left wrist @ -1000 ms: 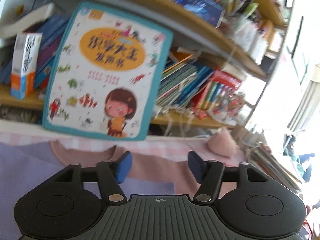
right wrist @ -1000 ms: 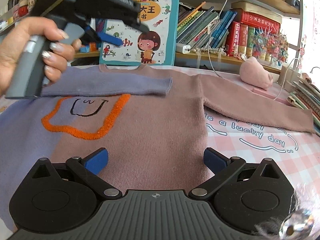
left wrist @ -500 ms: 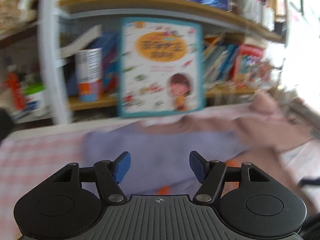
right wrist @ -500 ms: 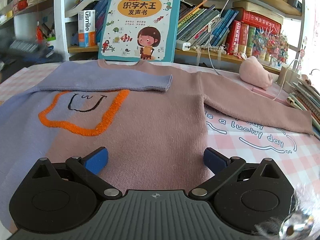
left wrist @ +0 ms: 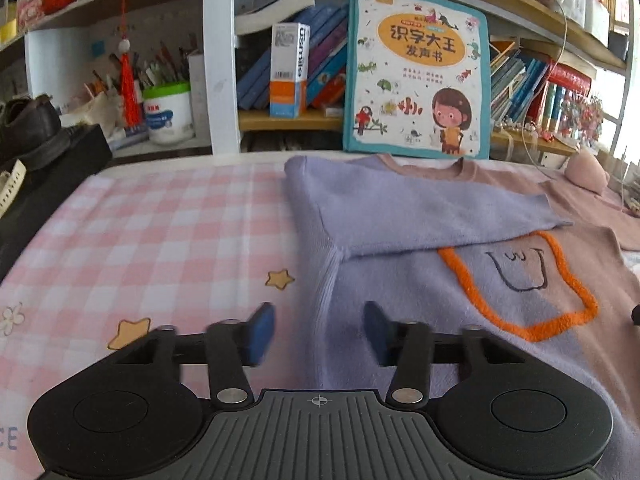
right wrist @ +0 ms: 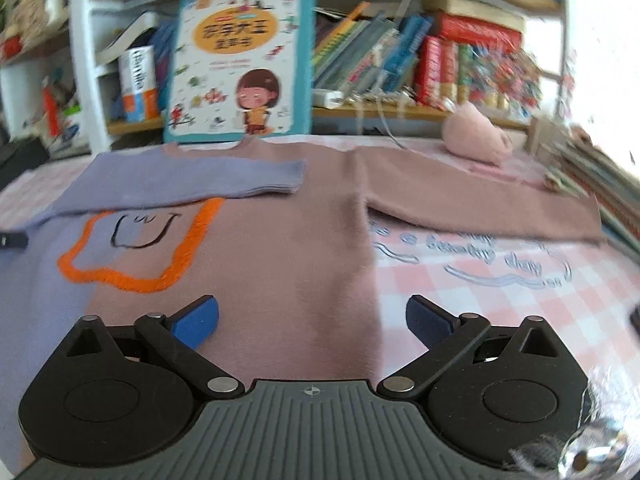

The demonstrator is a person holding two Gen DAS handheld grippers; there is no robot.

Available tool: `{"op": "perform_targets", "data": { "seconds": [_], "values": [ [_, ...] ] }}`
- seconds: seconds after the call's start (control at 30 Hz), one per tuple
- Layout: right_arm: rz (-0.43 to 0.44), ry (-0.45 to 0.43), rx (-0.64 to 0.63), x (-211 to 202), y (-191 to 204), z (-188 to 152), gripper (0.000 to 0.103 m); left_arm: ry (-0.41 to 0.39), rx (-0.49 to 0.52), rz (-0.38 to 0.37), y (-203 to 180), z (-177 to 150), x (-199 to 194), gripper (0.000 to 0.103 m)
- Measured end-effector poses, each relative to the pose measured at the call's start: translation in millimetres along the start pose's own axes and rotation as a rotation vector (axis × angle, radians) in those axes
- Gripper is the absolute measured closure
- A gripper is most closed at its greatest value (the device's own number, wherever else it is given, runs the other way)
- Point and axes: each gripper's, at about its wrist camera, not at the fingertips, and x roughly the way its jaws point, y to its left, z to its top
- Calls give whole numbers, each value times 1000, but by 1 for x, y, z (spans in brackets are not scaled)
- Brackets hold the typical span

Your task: Fold clothes

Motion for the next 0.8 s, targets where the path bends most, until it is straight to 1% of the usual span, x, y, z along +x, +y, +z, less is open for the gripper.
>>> {"op": "perform_targets", "data": {
  "seconds": [0.07, 0.1, 0.13, 0.2, 0.23, 0.27, 0.3, 0.33, 0.37, 0.4, 0.47, 0.53, 0.6, 0.67, 0.8],
  "values": [
    [-11, 15, 27, 0, -7, -1, 9, 3, -12, -15, 2, 0, 3, 67],
    [-17, 22, 37, 0, -11, -1, 18, 5, -17, -19, 3, 0, 5, 70],
    [-24, 26, 45, -1, -13, -2, 23, 1, -18, -22, 3, -1, 6, 73],
    [-34, 27, 55, -2, -17, -1, 27, -6, -23, -26, 5, 0, 6, 73],
    [-35, 27, 61, -2, -18, -1, 33, -9, -30, -29, 5, -1, 6, 73],
    [-36, 26, 64, -3, -19, -1, 37, -12, -34, -31, 6, -1, 6, 73],
    [-34, 25, 63, -3, -19, -1, 46, -15, -35, -33, 6, -2, 5, 74],
    [-31, 25, 59, -3, -18, -1, 58, -18, -36, -32, 6, -2, 4, 77],
    [-23, 26, 56, -3, -17, 0, 65, -19, -36, -36, 7, -2, 3, 81],
    [-12, 27, 54, -2, -16, 0, 75, -17, -40, -46, 8, -2, 3, 91],
    [2, 33, 46, -2, -12, 2, 81, -14, -80, -78, 14, -3, 1, 96],
    [21, 39, 38, -1, -9, 4, 92, -13, -113, -91, 20, -3, -1, 98],
    [25, 42, 22, -1, -4, 5, 92, -10, -126, -96, 24, -3, -4, 98],
    [28, 42, 2, -1, 0, 5, 92, -8, -112, -77, 25, -4, -8, 98],
    [81, 50, 6, -1, 10, 4, 92, -4, -114, -38, 38, -7, -16, 98]
  ]
}}
